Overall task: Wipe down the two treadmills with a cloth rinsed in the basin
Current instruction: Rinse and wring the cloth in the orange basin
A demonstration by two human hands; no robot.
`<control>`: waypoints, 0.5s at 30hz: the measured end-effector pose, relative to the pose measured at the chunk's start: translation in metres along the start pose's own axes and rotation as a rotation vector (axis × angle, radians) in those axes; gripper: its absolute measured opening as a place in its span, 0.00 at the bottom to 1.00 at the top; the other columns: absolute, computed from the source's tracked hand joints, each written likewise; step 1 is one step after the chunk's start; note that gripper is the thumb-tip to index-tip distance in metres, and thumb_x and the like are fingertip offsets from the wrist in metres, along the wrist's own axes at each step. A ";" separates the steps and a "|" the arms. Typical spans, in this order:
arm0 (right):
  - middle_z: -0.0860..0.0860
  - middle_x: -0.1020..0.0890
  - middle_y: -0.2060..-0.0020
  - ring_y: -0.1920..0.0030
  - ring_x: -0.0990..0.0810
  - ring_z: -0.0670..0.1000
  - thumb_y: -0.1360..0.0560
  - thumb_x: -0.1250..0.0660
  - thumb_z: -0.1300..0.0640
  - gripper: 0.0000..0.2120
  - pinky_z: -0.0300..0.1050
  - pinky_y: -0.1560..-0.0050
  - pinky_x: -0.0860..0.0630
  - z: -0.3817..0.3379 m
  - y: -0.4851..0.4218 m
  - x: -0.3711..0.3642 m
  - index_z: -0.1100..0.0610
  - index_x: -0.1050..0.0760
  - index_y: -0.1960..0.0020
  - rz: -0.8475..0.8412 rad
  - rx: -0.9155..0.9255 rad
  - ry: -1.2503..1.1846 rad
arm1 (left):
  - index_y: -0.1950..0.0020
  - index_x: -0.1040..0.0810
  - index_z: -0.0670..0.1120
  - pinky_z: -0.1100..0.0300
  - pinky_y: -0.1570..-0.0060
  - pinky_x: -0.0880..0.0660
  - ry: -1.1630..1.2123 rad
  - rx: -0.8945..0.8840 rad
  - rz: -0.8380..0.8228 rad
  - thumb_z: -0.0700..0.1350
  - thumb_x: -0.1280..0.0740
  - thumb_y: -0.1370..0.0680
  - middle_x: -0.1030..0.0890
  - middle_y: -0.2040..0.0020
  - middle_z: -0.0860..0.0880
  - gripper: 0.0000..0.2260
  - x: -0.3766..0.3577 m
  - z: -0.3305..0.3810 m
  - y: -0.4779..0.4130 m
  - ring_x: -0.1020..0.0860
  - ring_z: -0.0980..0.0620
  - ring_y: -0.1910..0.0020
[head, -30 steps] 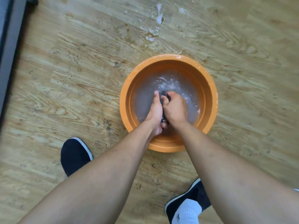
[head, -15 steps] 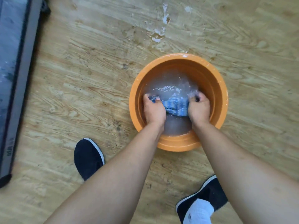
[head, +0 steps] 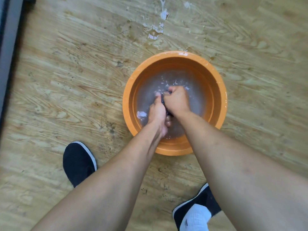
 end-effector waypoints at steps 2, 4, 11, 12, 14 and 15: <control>0.48 0.30 0.71 0.67 0.32 0.52 0.23 0.34 0.60 0.17 0.44 0.62 0.36 -0.002 -0.010 -0.003 0.55 0.34 0.69 -0.009 -0.018 -0.020 | 0.57 0.25 0.49 0.68 0.79 0.44 -0.018 -0.077 -0.012 0.63 0.37 0.16 0.33 0.75 0.50 0.20 0.005 0.005 0.001 0.37 0.55 0.81; 0.56 0.19 0.61 0.58 0.22 0.56 0.21 0.34 0.58 0.09 0.46 0.56 0.29 0.004 -0.017 0.001 0.55 0.23 0.60 0.028 -0.027 -0.038 | 0.57 0.22 0.49 0.65 0.78 0.43 -0.071 -0.178 0.001 0.58 0.32 0.18 0.31 0.70 0.48 0.14 0.009 0.011 0.005 0.35 0.52 0.77; 0.54 0.14 0.47 0.47 0.17 0.56 0.20 0.34 0.60 0.12 0.46 0.43 0.23 0.036 0.002 0.044 0.57 0.20 0.38 0.196 -0.021 -0.142 | 0.43 0.27 0.45 0.51 0.49 0.29 -0.701 -0.548 0.174 0.49 0.37 0.15 0.19 0.49 0.46 0.07 0.026 0.027 0.004 0.22 0.39 0.46; 0.50 0.14 0.49 0.49 0.17 0.52 0.22 0.32 0.61 0.11 0.48 0.41 0.21 0.035 0.010 0.051 0.56 0.19 0.40 0.179 0.025 -0.204 | 0.44 0.28 0.46 0.51 0.52 0.31 -0.771 -0.642 0.181 0.48 0.37 0.14 0.20 0.50 0.47 0.06 0.028 0.029 0.007 0.22 0.39 0.48; 0.48 0.14 0.50 0.49 0.16 0.46 0.23 0.30 0.62 0.09 0.46 0.41 0.20 0.036 0.026 0.064 0.55 0.18 0.44 0.145 0.135 -0.286 | 0.45 0.26 0.46 0.50 0.50 0.28 -0.788 -0.851 0.173 0.45 0.35 0.15 0.20 0.51 0.49 0.03 0.033 0.031 0.018 0.22 0.43 0.49; 0.49 0.14 0.47 0.47 0.17 0.43 0.23 0.30 0.62 0.09 0.42 0.40 0.21 0.037 0.034 0.071 0.55 0.17 0.44 0.150 0.182 -0.296 | 0.44 0.24 0.46 0.49 0.46 0.26 -0.762 -0.945 0.166 0.43 0.34 0.16 0.20 0.48 0.49 0.03 0.037 0.031 0.023 0.22 0.45 0.47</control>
Point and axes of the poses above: each hand's wrist, its own y-axis away from the middle knuckle, its own x-axis out of the back of the hand, z = x × y, the point moved 1 cm from there along -y, towards the middle knuckle
